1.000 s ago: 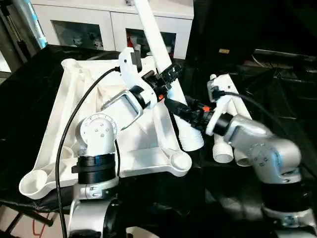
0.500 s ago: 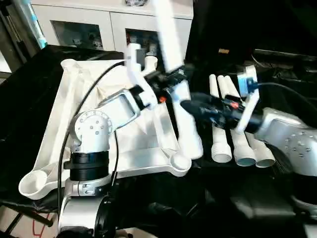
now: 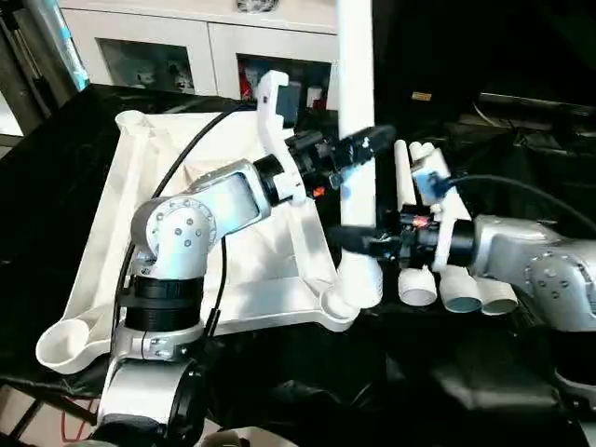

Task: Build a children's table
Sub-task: Pick table leg

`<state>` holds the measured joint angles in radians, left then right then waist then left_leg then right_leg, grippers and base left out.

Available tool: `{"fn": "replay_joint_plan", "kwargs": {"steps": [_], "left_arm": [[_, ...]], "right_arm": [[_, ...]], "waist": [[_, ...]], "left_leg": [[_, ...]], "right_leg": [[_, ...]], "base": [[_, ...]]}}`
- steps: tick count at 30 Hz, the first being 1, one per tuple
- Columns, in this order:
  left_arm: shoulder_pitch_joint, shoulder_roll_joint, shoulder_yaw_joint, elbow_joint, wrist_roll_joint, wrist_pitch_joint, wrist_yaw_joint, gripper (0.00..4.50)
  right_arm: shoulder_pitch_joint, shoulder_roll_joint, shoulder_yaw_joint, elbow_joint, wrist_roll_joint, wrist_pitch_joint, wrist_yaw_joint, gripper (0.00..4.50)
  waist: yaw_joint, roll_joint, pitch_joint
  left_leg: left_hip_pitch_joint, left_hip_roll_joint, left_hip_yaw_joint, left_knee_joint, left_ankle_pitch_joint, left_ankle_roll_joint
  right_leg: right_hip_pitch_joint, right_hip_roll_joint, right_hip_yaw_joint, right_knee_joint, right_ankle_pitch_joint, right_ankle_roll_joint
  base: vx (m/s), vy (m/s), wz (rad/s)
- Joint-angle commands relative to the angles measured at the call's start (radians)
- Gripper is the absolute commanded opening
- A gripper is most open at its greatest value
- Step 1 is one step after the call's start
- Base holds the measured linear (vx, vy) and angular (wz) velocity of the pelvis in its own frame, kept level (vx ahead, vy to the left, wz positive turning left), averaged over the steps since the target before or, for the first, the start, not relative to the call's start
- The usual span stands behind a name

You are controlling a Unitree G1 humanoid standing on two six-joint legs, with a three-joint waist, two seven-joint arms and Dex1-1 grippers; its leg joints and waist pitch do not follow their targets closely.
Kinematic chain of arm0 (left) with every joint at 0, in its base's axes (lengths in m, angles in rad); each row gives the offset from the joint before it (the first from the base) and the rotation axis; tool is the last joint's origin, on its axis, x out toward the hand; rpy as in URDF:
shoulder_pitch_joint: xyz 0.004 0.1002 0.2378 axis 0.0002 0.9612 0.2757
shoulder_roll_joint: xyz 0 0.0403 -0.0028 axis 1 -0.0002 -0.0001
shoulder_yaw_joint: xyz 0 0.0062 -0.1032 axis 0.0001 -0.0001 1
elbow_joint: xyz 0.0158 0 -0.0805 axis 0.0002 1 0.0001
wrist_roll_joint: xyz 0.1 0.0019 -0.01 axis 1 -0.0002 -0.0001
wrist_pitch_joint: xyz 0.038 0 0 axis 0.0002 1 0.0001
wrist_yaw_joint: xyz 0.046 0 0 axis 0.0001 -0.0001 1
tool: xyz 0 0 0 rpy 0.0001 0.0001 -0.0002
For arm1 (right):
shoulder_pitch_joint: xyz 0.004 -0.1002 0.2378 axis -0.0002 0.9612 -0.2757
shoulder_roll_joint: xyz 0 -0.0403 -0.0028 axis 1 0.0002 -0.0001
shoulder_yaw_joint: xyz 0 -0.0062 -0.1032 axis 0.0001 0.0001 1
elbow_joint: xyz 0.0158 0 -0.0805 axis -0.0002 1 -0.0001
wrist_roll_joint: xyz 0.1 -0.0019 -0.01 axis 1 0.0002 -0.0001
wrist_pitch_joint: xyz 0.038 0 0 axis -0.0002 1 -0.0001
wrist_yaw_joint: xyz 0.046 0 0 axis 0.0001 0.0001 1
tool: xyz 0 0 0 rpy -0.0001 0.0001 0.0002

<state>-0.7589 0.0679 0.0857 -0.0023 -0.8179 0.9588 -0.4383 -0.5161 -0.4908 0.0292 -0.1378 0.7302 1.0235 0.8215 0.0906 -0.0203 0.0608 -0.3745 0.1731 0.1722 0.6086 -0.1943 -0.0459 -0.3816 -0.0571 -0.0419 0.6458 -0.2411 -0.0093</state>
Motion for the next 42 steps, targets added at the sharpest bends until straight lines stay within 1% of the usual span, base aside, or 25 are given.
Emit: {"fn": "replay_joint_plan", "kwargs": {"steps": [1, 10, 12, 13, 15, 16, 19, 20, 21, 25, 26, 28, 29, 30, 32, 35, 38, 39, 42], "left_arm": [[-0.022, 0.003, -0.013, -0.02, 0.007, -0.011, -0.018, 1.84], [-0.022, 0.007, -0.024, -0.018, 0.006, -0.017, -0.032, 1.84], [-0.022, 0.005, -0.023, -0.02, 0.005, -0.016, -0.035, 1.84], [-0.022, 0.005, -0.023, -0.02, 0.005, -0.016, -0.037, 1.84], [-0.021, 0.005, -0.026, -0.022, 0.006, -0.016, -0.043, 1.84], [-0.021, 0.005, -0.026, -0.022, 0.006, -0.016, -0.044, 1.84], [-0.021, 0.007, -0.032, -0.022, 0.007, -0.016, -0.055, 1.84], [-0.021, 0.009, -0.037, -0.025, 0.006, -0.014, -0.062, 1.84], [-0.02, 0.012, -0.042, -0.027, 0.006, -0.012, -0.069, 1.84], [-0.018, 0.016, -0.054, -0.029, 0.01, -0.01, -0.084, 1.84], [-0.017, 0.016, -0.055, -0.029, 0.011, -0.01, -0.085, 1.84], [-0.019, 0.019, -0.06, -0.027, 0.012, -0.009, -0.093, 1.84], [-0.02, 0.021, -0.064, -0.026, 0.013, -0.008, -0.097, 1.84], [-0.02, 0.022, -0.066, -0.025, 0.014, -0.008, -0.099, 1.84], [-0.019, 0.027, -0.073, -0.025, 0.018, -0.008, -0.103, 1.84], [-0.019, 0.029, -0.076, -0.023, 0.021, -0.009, -0.105, 1.84], [-0.02, 0.033, -0.082, -0.021, 0.023, -0.011, -0.11, 1.84], [-0.02, 0.034, -0.082, -0.021, 0.023, -0.011, -0.11, 1.84], [-0.02, 0.037, -0.087, -0.02, 0.026, -0.009, -0.118, 1.84]], "right_arm": [[-0.009, -0.02, 0.009, -0.007, -0.019, 0.012, 0.007, 2.96], [0.0, -0.041, 0.039, -0.009, -0.029, 0.007, 0.019, 2.96], [0.001, -0.045, 0.044, -0.01, -0.028, 0.011, 0.022, 2.96], [0.002, -0.047, 0.046, -0.011, -0.029, 0.012, 0.024, 2.96], [0.005, -0.05, 0.051, -0.012, -0.029, 0.013, 0.029, 2.96], [0.006, -0.051, 0.052, -0.013, -0.03, 0.013, 0.029, 2.96], [0.008, -0.056, 0.06, -0.012, -0.034, 0.013, 0.036, 2.96], [0.009, -0.058, 0.062, -0.012, -0.034, 0.012, 0.038, 2.96], [0.009, -0.06, 0.062, -0.012, -0.033, 0.012, 0.039, 2.96], [0.009, -0.062, 0.064, -0.013, -0.032, 0.01, 0.042, 2.96], [0.01, -0.063, 0.064, -0.015, -0.031, 0.011, 0.042, 2.96], [0.012, -0.067, 0.067, -0.017, -0.032, 0.01, 0.045, 2.96], [0.014, -0.07, 0.07, -0.018, -0.035, 0.008, 0.047, 2.66], [0.015, -0.071, 0.071, -0.019, -0.036, 0.008, 0.048, 2.59], [0.018, -0.074, 0.074, -0.023, -0.036, 0.007, 0.05, 2.59], [0.021, -0.076, 0.077, -0.025, -0.037, 0.008, 0.051, 2.17], [0.026, -0.078, 0.082, -0.026, -0.039, 0.008, 0.052, 1.99], [0.026, -0.078, 0.082, -0.026, -0.039, 0.008, 0.052, 1.94], [0.027, -0.079, 0.084, -0.027, -0.038, 0.009, 0.055, 1.92]], "waist": [[0.004, -0.013, -0.072], [0.004, -0.013, -0.073], [0.004, -0.014, -0.073], [0.004, -0.012, -0.073], [0.004, -0.014, -0.073], [0.004, -0.012, -0.073], [0.003, -0.012, -0.074], [0.004, -0.01, -0.074], [0.004, -0.012, -0.074], [0.004, -0.009, -0.074], [0.004, -0.009, -0.074], [0.004, -0.005, -0.074], [0.003, -0.007, -0.074], [0.004, -0.007, -0.074], [0.004, -0.007, -0.075], [0.003, -0.006, -0.074], [0.003, -0.007, -0.075], [0.004, -0.006, -0.075], [0.003, -0.006, -0.075]], "left_leg": [[0.008, 0.046, -0.014, -0.055, 0.02, 0.035], [0.008, 0.046, -0.013, -0.052, 0.019, 0.039], [0.008, 0.046, -0.013, -0.052, 0.023, 0.043], [0.008, 0.046, -0.014, -0.052, 0.023, 0.043], [0.007, 0.046, -0.013, -0.052, 0.02, 0.042], [0.008, 0.047, -0.013, -0.052, 0.019, 0.043], [0.008, 0.047, -0.014, -0.052, 0.02, 0.042], [0.009, 0.047, -0.014, -0.052, 0.019, 0.041], [0.008, 0.047, -0.014, -0.052, 0.019, 0.041], [0.008, 0.046, -0.014, -0.052, 0.019, 0.041], [0.009, 0.047, -0.014, -0.052, 0.018, 0.041], [0.008, 0.046, -0.015, -0.051, 0.02, 0.04], [0.008, 0.047, -0.014, -0.052, 0.017, 0.04], [0.009, 0.047, -0.014, -0.052, 0.015, 0.038], [0.009, 0.047, -0.014, -0.051, 0.015, 0.039], [0.009, 0.048, -0.015, -0.052, 0.012, 0.038], [0.009, 0.046, -0.014, -0.051, 0.015, 0.038], [0.009, 0.047, -0.015, -0.051, 0.016, 0.037], [0.01, 0.048, -0.015, -0.052, 0.007, 0.035]], "right_leg": [[0.064, -0.076, 0.05, -0.068, 0.105, -0.232], [0.064, -0.077, 0.05, -0.067, 0.115, -0.242], [0.065, -0.076, 0.05, -0.066, 0.122, -0.244], [0.064, -0.076, 0.05, -0.066, 0.121, -0.245], [0.065, -0.076, 0.05, -0.066, 0.12, -0.246], [0.063, -0.076, 0.05, -0.066, 0.116, -0.247], [0.064, -0.077, 0.05, -0.065, 0.119, -0.248], [0.064, -0.077, 0.05, -0.066, 0.12, -0.249], [0.065, -0.077, 0.05, -0.066, 0.122, -0.249], [0.065, -0.076, 0.05, -0.065, 0.125, -0.249], [0.065, -0.076, 0.05, -0.065, 0.125, -0.249], [0.065, -0.076, 0.05, -0.064, 0.132, -0.251], [0.065, -0.075, 0.05, -0.065, 0.132, -0.252], [0.065, -0.076, 0.05, -0.065, 0.13, -0.254], [0.065, -0.075, 0.05, -0.064, 0.138, -0.255], [0.065, -0.076, 0.05, -0.065, 0.133, -0.257], [0.067, -0.076, 0.05, -0.064, 0.138, -0.257], [0.066, -0.076, 0.05, -0.064, 0.139, -0.258], [0.065, -0.076, 0.049, -0.064, 0.128, -0.259]], "base": [[0.0, 0.0, 0.0], [0.0, 0.0, 0.0], [0.0, 0.0, 0.0], [0.0, 0.0, 0.0], [0.0, 0.0, 0.0], [0.0, 0.0, 0.0], [0.0, 0.0, 0.0], [0.0, 0.0, 0.0], [0.0, 0.0, 0.0], [0.0, 0.0, 0.0], [0.0, 0.0, 0.0], [0.0, 0.0, 0.0], [0.0, 0.0, 0.0], [0.0, 0.0, 0.0], [0.0, 0.0, 0.0], [0.0, 0.0, 0.0], [0.0, 0.0, 0.0], [0.0, 0.0, 0.0], [0.0, 0.0, 0.0]]}}
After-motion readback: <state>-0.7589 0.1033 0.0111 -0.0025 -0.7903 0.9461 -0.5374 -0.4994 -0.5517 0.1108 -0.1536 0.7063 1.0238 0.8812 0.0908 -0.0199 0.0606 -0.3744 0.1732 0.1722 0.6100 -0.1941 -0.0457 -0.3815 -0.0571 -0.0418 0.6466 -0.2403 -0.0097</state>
